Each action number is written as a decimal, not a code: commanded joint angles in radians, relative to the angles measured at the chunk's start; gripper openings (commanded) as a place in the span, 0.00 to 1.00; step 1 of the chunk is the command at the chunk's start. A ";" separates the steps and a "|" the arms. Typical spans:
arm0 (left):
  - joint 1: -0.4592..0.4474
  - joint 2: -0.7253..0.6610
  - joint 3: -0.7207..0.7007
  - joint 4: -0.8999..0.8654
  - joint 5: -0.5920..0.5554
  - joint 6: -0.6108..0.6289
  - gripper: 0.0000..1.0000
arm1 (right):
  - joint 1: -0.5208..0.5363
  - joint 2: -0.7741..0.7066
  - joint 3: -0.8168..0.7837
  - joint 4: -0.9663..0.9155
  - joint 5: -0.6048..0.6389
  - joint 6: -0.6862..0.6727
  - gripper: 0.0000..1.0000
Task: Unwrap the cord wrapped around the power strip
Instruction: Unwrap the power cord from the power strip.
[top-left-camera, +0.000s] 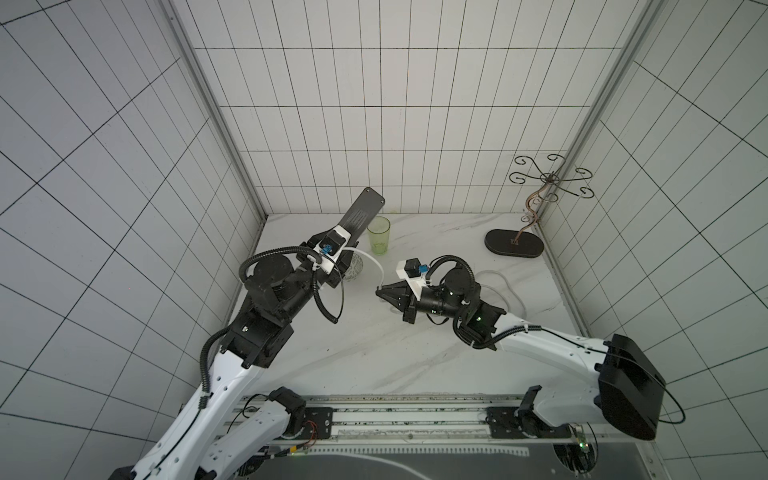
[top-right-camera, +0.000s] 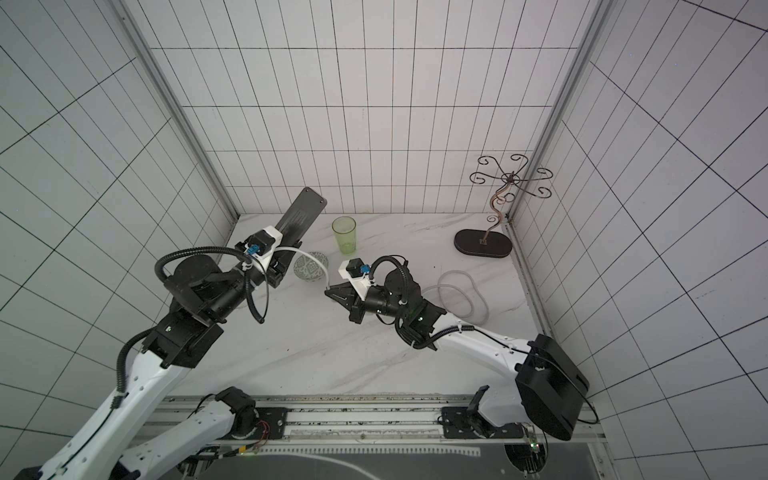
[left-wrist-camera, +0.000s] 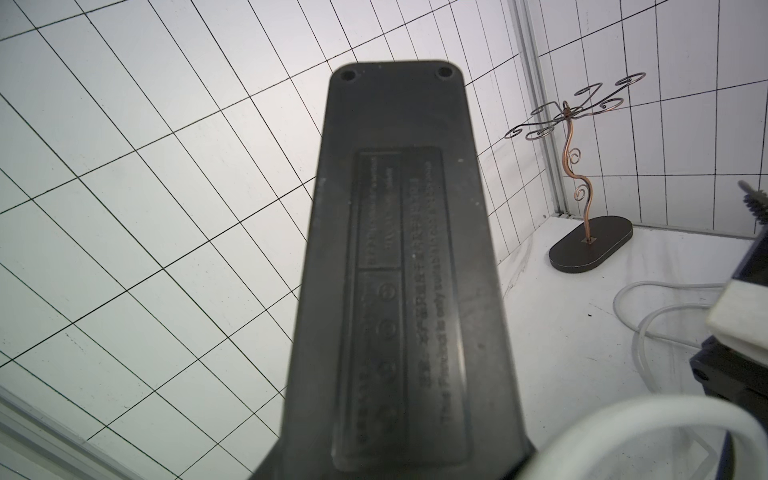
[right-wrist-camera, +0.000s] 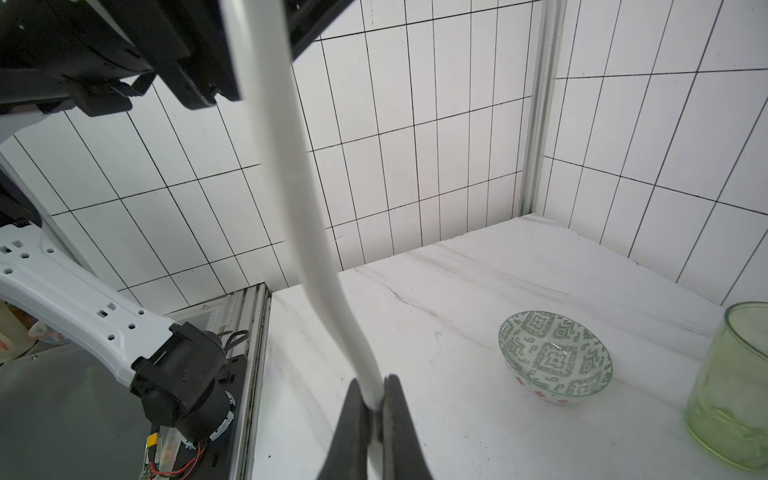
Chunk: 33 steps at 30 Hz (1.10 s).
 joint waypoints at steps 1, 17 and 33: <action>-0.005 0.017 0.025 -0.017 -0.033 0.010 0.00 | 0.010 -0.065 0.158 -0.078 0.026 -0.033 0.00; -0.024 0.030 0.034 -0.496 0.114 0.415 0.00 | -0.323 0.145 0.893 -1.045 0.096 -0.337 0.00; -0.031 -0.030 -0.036 -0.138 0.502 -0.093 0.00 | -0.485 0.389 1.171 -1.259 -0.076 -0.120 0.68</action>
